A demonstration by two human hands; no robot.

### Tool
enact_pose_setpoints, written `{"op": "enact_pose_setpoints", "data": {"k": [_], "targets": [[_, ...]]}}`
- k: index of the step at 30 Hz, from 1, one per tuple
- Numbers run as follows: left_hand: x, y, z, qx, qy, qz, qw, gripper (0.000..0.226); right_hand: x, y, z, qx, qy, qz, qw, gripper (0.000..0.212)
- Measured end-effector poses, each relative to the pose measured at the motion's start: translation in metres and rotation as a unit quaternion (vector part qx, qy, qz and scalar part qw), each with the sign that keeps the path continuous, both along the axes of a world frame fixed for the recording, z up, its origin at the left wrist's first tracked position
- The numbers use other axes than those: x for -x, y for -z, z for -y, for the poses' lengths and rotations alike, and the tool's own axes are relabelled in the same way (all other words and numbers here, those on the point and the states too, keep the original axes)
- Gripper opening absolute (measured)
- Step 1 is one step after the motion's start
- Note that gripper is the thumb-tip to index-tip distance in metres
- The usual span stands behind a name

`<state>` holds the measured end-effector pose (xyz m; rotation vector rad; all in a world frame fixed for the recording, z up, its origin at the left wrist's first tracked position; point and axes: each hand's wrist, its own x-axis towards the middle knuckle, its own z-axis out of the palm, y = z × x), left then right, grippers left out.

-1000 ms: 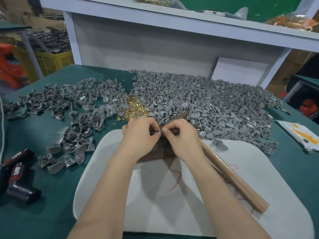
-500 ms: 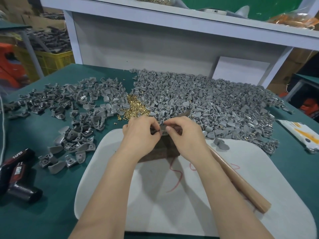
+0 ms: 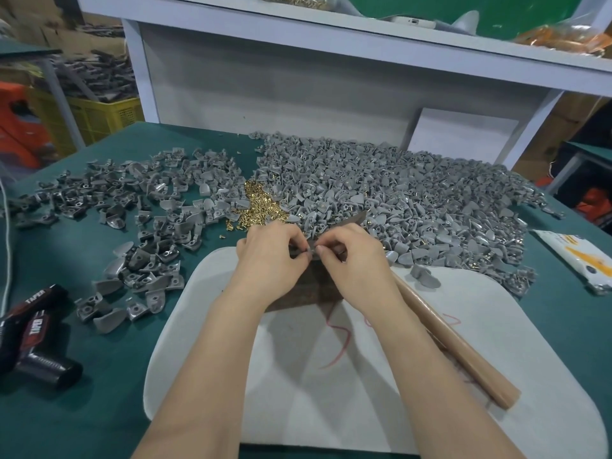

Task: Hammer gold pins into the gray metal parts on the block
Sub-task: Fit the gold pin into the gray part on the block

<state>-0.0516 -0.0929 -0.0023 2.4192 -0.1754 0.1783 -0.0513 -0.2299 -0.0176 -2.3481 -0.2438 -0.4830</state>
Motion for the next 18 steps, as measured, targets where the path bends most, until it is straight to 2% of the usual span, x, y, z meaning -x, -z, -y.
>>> {"op": "enact_pose_setpoints", "data": {"k": [4,12,18], "targets": [[0.000,0.000,0.000,-0.005,0.001,0.002,1.000,0.014,0.001,-0.002,-0.002,-0.002,0.012,-0.007,1.000,0.007],[0.002,-0.004,0.002,0.002,0.006,0.013,1.000,0.009,0.000,-0.021,-0.010,0.165,0.025,-0.034,0.985,0.011],[0.001,-0.002,0.002,-0.004,0.007,0.026,1.000,0.004,0.002,-0.024,-0.012,0.187,0.039,-0.039,0.981,0.011]]}}
